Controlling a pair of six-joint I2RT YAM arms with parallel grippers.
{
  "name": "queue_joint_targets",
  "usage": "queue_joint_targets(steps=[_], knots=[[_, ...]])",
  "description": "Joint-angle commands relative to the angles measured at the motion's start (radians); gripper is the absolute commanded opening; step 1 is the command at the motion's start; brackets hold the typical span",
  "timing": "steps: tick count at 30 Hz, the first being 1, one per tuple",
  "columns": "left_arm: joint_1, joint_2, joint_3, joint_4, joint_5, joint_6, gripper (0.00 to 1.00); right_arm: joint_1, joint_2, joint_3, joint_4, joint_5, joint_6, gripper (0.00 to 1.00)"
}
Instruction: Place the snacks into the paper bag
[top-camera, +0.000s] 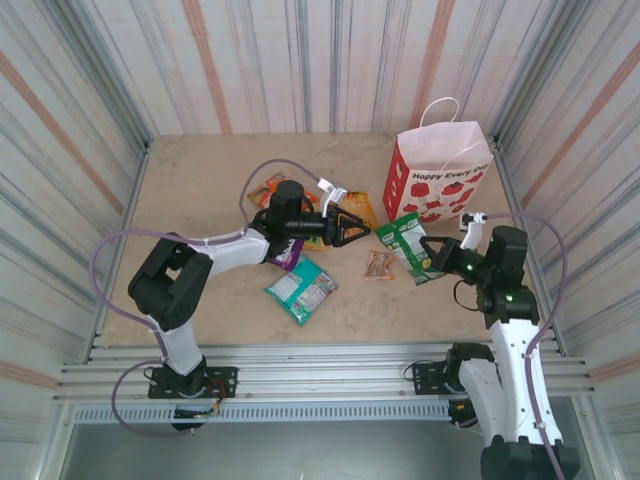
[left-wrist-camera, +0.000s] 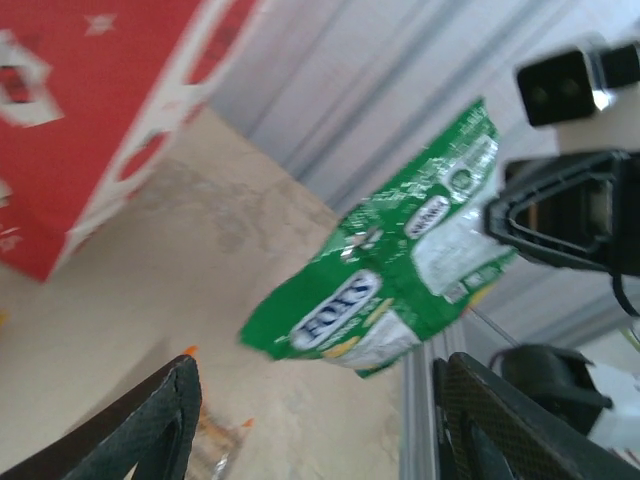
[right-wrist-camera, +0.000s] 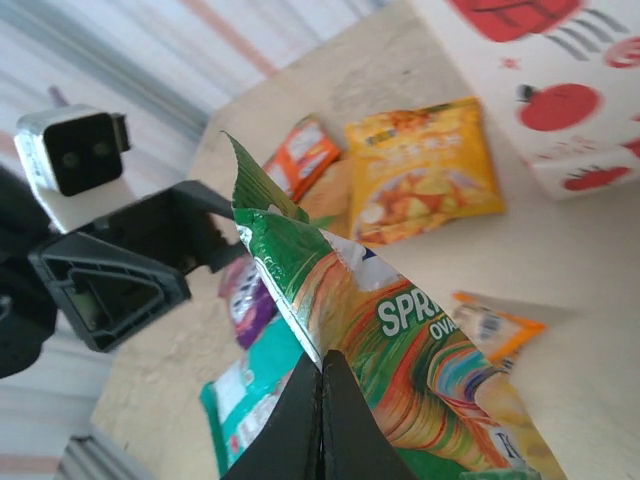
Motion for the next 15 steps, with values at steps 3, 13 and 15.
queue_joint_targets(steps=[3, 13, 15], knots=[[-0.023, -0.046, 0.019, -0.058, 0.085, 0.223, 0.71, 0.073, 0.066, 0.105, 0.063, -0.121, -0.126, 0.00], [-0.023, -0.131, 0.056, -0.328, 0.028, 0.525, 0.76, 0.149, 0.184, 0.211, 0.001, -0.221, -0.342, 0.00], [-0.019, -0.155, 0.057, -0.366, 0.001, 0.565, 0.78, 0.152, 0.199, 0.229, -0.011, -0.224, -0.368, 0.00]])
